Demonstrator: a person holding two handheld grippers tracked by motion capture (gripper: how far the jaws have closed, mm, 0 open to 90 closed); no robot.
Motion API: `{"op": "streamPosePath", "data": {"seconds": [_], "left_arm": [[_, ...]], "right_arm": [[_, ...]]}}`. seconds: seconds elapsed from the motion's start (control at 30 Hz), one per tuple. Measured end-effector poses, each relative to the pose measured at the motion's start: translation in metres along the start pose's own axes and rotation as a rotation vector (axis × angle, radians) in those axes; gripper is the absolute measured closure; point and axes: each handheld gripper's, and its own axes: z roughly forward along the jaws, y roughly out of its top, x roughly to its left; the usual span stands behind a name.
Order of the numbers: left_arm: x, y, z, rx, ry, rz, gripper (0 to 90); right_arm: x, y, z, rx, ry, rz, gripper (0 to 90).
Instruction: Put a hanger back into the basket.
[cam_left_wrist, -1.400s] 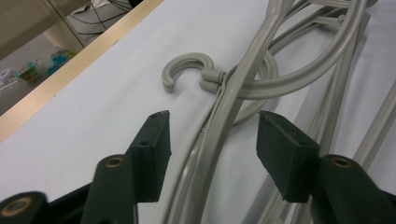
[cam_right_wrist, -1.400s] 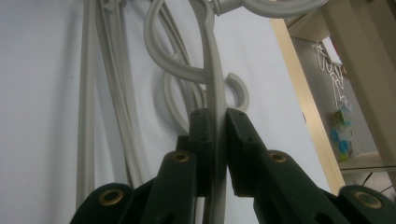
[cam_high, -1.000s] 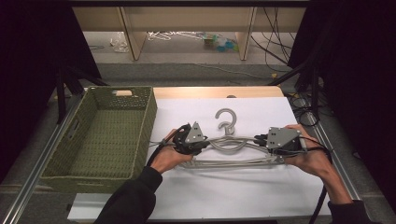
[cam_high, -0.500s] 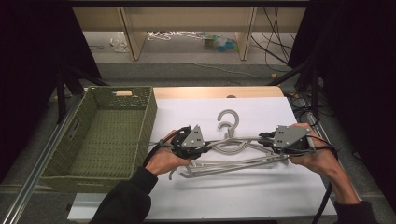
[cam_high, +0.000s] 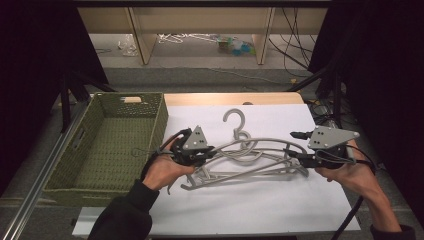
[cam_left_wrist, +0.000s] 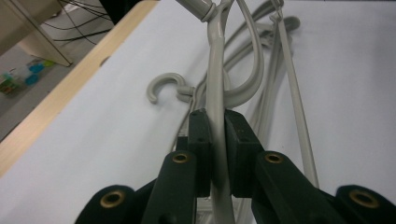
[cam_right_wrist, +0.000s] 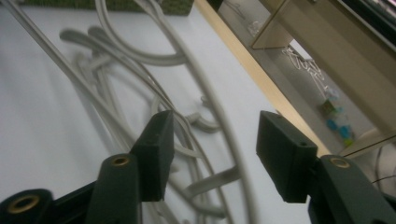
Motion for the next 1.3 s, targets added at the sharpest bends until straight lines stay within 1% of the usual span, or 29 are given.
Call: {"op": "streamPosePath", "data": {"seconds": [0.03,0.07,0.1,0.13,0.17,0.2,0.27,0.3,0.33,0.37,0.4,0.43,0.47,0.5,0.53,0.57,0.6,0.67,0.77,0.83,0.9,0.93,0.97,1.0,1.07,1.1,1.2,1.3], "left_arm": [[0.003,0.001,-0.006,-0.008,0.008,-0.015,81.8],[0.006,0.003,-0.012,-0.023,0.021,-0.037,81.9],[0.010,0.003,-0.019,-0.034,0.035,-0.047,81.8],[0.015,0.004,-0.026,-0.032,0.048,-0.060,81.8],[0.018,0.005,-0.032,-0.047,0.070,-0.071,81.9],[0.022,0.006,-0.039,-0.047,0.082,-0.079,81.8],[0.031,0.006,-0.052,-0.058,0.108,-0.090,81.8],[0.041,0.006,-0.066,-0.073,0.132,-0.107,81.8],[0.041,0.006,-0.066,-0.073,0.132,-0.107,81.8],[0.050,0.005,-0.079,-0.093,0.165,-0.135,81.9],[0.050,0.005,-0.079,-0.093,0.165,-0.135,81.8],[0.056,0.004,-0.087,-0.085,0.182,-0.132,81.8],[0.060,0.002,-0.094,-0.088,0.200,-0.136,81.8],[0.065,0.000,-0.101,-0.093,0.221,-0.138,81.8],[0.071,-0.003,-0.109,-0.105,0.248,-0.149,81.9],[0.076,-0.006,-0.116,-0.107,0.266,-0.153,81.9],[0.080,-0.010,-0.121,-0.109,0.280,-0.156,81.9],[0.091,-0.020,-0.133,-0.115,0.322,-0.171,81.9],[0.101,-0.033,-0.146,-0.103,0.383,-0.180,81.9],[0.108,-0.044,-0.153,-0.098,0.411,-0.200,81.8],[0.113,-0.054,-0.158,-0.090,0.439,-0.202,81.9],[0.115,-0.059,-0.160,-0.085,0.450,-0.207,81.9],[0.117,-0.064,-0.163,-0.075,0.469,-0.208,81.9],[0.119,-0.069,-0.164,-0.073,0.480,-0.208,81.9],[0.122,-0.080,-0.167,-0.060,0.499,-0.219,81.9],[0.124,-0.084,-0.168,-0.054,0.512,-0.217,81.8],[0.126,-0.099,-0.174,-0.045,0.533,-0.228,81.9],[0.129,-0.113,-0.181,-0.027,0.549,-0.214,81.9]], "right_arm": [[0.002,0.000,-0.002,-0.006,0.002,0.041,44.3],[0.004,0.000,-0.003,-0.018,0.003,0.068,43.7],[0.006,-0.001,-0.004,-0.028,0.006,0.091,42.6],[0.008,-0.002,-0.004,-0.033,0.008,0.120,40.7],[0.009,-0.003,-0.005,-0.033,0.007,0.138,39.6],[0.012,-0.005,-0.004,-0.034,0.002,0.144,39.7],[0.015,-0.008,-0.002,-0.031,0.012,0.137,39.6],[0.018,-0.012,0.002,-0.032,0.015,0.151,38.8],[0.020,-0.015,0.003,-0.017,0.032,0.160,38.8],[0.021,-0.017,0.006,-0.015,0.039,0.164,38.7],[0.021,-0.017,0.006,-0.015,0.039,0.164,38.7],[0.023,-0.019,0.008,-0.012,0.041,0.163,38.2],[0.025,-0.021,0.011,-0.004,0.057,0.167,36.7],[0.025,-0.021,0.011,-0.004,0.057,0.167,36.7],[0.027,-0.023,0.013,-0.011,0.060,0.166,36.1],[0.029,-0.024,0.015,-0.012,0.064,0.173,34.8],[0.032,-0.027,0.016,-0.011,0.079,0.187,33.6],[0.033,-0.030,0.017,-0.018,0.078,0.192,33.0],[0.037,-0.037,0.017,-0.008,0.087,0.211,31.6],[0.038,-0.042,0.017,-0.009,0.088,0.224,31.0],[0.037,-0.047,0.016,-0.006,0.090,0.236,30.1],[0.037,-0.049,0.016,-0.007,0.084,0.238,28.4],[0.036,-0.051,0.017,-0.012,0.078,0.248,28.3],[0.034,-0.055,0.017,-0.010,0.071,0.262,28.3],[0.033,-0.056,0.016,-0.007,0.070,0.268,28.3],[0.033,-0.058,0.017,-0.020,0.065,0.275,28.2],[0.033,-0.061,0.018,-0.012,0.081,0.296,27.8],[0.034,-0.063,0.019,-0.008,0.086,0.297,27.8]]}}
